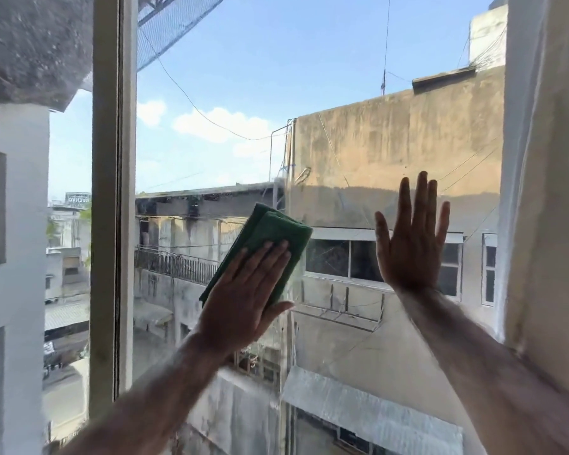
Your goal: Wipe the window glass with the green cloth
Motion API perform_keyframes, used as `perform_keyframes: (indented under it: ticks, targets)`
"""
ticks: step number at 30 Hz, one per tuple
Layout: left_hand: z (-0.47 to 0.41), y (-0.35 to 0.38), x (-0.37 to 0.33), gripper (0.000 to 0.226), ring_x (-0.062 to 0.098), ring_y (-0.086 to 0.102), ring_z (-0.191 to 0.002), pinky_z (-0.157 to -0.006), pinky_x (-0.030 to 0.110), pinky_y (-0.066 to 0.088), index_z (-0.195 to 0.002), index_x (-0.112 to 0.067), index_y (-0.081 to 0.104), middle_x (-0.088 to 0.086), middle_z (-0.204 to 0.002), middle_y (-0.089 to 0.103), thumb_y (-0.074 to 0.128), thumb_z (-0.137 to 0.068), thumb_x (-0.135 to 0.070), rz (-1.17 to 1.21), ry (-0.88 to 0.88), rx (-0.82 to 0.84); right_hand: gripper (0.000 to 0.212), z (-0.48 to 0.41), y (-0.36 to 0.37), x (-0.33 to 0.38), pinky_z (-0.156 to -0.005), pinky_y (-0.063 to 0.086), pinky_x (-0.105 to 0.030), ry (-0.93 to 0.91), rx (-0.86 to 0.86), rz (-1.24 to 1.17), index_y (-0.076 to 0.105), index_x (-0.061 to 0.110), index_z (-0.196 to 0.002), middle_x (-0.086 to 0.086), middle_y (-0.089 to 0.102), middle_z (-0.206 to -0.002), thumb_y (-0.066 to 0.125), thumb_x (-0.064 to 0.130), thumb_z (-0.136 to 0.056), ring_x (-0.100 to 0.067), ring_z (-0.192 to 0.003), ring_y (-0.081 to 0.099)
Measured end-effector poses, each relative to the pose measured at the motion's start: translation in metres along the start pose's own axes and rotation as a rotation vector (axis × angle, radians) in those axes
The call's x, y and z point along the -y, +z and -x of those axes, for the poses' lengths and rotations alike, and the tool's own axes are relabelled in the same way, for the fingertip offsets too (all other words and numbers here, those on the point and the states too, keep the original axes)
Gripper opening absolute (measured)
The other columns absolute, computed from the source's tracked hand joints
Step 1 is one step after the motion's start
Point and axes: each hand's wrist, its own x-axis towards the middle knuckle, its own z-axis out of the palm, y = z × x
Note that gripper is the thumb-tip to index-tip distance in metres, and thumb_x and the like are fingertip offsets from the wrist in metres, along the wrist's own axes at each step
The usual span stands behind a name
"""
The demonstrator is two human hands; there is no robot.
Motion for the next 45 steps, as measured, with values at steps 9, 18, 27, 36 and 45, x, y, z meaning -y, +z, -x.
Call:
perform_keyframes:
  ticks: [9, 18, 27, 36, 45]
  targets:
    - [-0.148, -0.022, 0.043, 0.082, 0.032, 0.019, -0.162, -0.131, 0.054, 0.018, -0.163, -0.002, 0.023, 0.016, -0.173, 0.023, 0.02, -0.107, -0.062, -0.022, -0.398, -0.125, 0.07, 0.0, 0.002, -0.005, -0.135, 0.013, -0.059, -0.013, -0.007, 0.01, 0.015, 0.012, -0.171, -0.015, 0.008, -0.18, 0.024, 0.052, -0.114, -0.03, -0.169, 0.009]
    - [0.006, -0.009, 0.032, 0.086, 0.034, 0.025, -0.159, -0.123, 0.061, 0.034, -0.161, -0.002, 0.029, 0.017, -0.171, 0.025, 0.033, -0.105, -0.067, -0.037, -0.074, 0.042, 0.072, 0.002, 0.003, -0.006, -0.136, 0.011, -0.058, -0.014, 0.009, 0.023, 0.012, 0.012, -0.171, -0.015, 0.005, -0.181, 0.023, 0.053, -0.113, -0.03, -0.169, 0.007]
    - [-0.156, -0.028, 0.032, 0.094, 0.032, 0.014, -0.163, -0.133, 0.052, 0.011, -0.163, 0.0, 0.02, 0.018, -0.174, 0.017, 0.009, -0.1, -0.07, 0.004, -0.42, -0.086, 0.072, 0.0, 0.004, -0.003, -0.136, 0.012, -0.058, -0.02, -0.02, 0.013, 0.014, 0.011, -0.171, -0.016, 0.008, -0.18, 0.02, 0.053, -0.113, -0.031, -0.168, 0.01]
    - [-0.062, -0.016, 0.028, 0.089, 0.034, 0.026, -0.159, -0.126, 0.057, 0.03, -0.161, -0.001, 0.031, 0.018, -0.17, 0.028, 0.031, -0.104, -0.069, -0.067, -0.018, -0.003, 0.07, 0.0, 0.004, -0.002, -0.135, 0.014, -0.059, -0.007, -0.021, 0.009, 0.015, 0.011, -0.171, -0.016, 0.01, -0.18, 0.025, 0.051, -0.114, -0.031, -0.168, 0.011]
    - [-0.134, -0.026, 0.003, 0.086, 0.032, 0.022, -0.161, -0.131, 0.053, 0.02, -0.162, -0.003, 0.028, 0.016, -0.172, 0.025, 0.025, -0.104, -0.067, 0.007, -0.166, -0.037, 0.07, 0.0, 0.004, -0.004, -0.134, 0.017, -0.06, -0.007, -0.03, -0.004, 0.018, 0.011, -0.171, -0.017, 0.012, -0.18, 0.03, 0.049, -0.114, -0.032, -0.168, 0.012]
